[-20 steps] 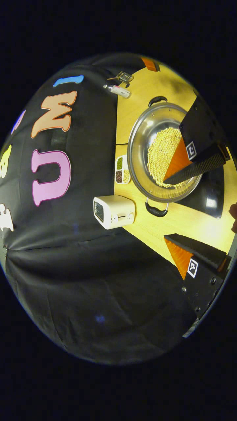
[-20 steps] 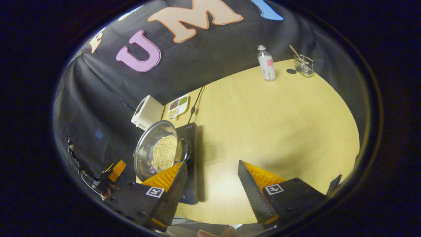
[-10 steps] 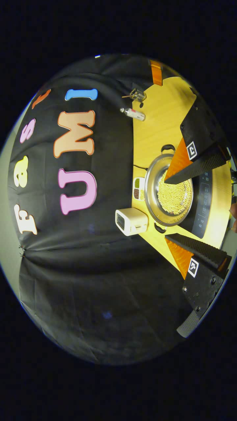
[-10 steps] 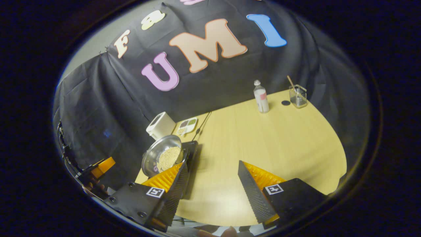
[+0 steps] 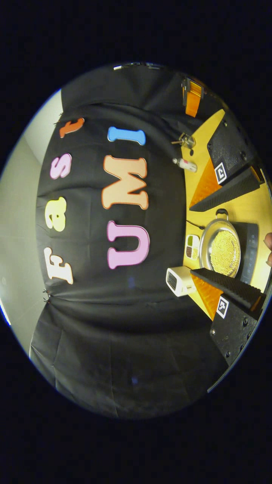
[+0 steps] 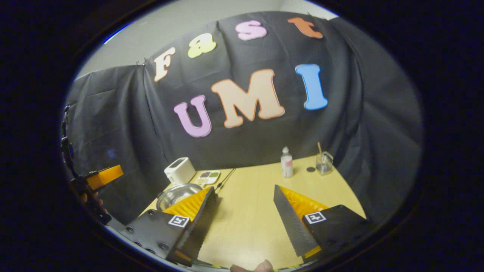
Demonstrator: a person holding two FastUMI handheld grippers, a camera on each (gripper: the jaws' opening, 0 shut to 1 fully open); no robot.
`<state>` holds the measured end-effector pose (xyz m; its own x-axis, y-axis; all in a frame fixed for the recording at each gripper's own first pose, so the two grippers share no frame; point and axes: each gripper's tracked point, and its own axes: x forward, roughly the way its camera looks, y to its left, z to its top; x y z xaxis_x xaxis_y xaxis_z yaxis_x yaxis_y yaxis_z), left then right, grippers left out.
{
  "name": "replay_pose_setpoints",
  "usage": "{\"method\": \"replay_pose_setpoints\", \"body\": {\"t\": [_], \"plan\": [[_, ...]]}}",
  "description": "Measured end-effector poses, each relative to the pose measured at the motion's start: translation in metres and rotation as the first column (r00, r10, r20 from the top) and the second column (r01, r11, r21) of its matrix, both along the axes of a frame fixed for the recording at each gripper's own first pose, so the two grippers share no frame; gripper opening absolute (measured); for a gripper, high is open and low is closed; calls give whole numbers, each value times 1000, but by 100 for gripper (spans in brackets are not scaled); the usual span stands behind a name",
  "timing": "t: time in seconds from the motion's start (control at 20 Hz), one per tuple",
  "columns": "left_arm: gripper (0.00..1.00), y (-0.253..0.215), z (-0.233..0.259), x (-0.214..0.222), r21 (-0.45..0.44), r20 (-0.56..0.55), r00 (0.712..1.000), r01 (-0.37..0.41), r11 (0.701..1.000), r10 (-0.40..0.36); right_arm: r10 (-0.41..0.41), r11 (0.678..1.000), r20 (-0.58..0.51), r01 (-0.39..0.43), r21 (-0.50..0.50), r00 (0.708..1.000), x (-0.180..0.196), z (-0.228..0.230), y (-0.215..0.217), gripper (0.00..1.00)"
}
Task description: First push the handle of the pot to place it horizontally, then grasp the pot with both hands and set it on the induction cooktop.
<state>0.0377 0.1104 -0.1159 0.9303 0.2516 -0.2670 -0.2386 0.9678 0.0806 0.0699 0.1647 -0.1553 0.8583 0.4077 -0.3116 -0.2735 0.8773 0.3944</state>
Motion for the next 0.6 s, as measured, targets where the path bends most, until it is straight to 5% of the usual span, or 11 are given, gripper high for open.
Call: {"method": "replay_pose_setpoints", "body": {"t": [0.05,0.15,0.4,0.45,0.6], "plan": [[92,-3,9,-3,7,14,1000,20,1000,-20,-16,1000,42,16,3,999,-6,19,0,94],[92,-6,37,-11,42,81,996,44,998,-47,-36,999,126,39,-23,991,-17,47,-2,84],[92,-21,44,-39,58,131,981,135,989,-141,-116,990,329,134,-34,937,-61,118,-3,94],[92,-23,44,-43,42,150,978,138,990,-143,-123,987,377,154,-53,918,-71,125,-7,86],[92,-19,45,-62,23,154,981,119,993,-121,-79,979,385,145,-145,919,-93,116,-2,90]]}}
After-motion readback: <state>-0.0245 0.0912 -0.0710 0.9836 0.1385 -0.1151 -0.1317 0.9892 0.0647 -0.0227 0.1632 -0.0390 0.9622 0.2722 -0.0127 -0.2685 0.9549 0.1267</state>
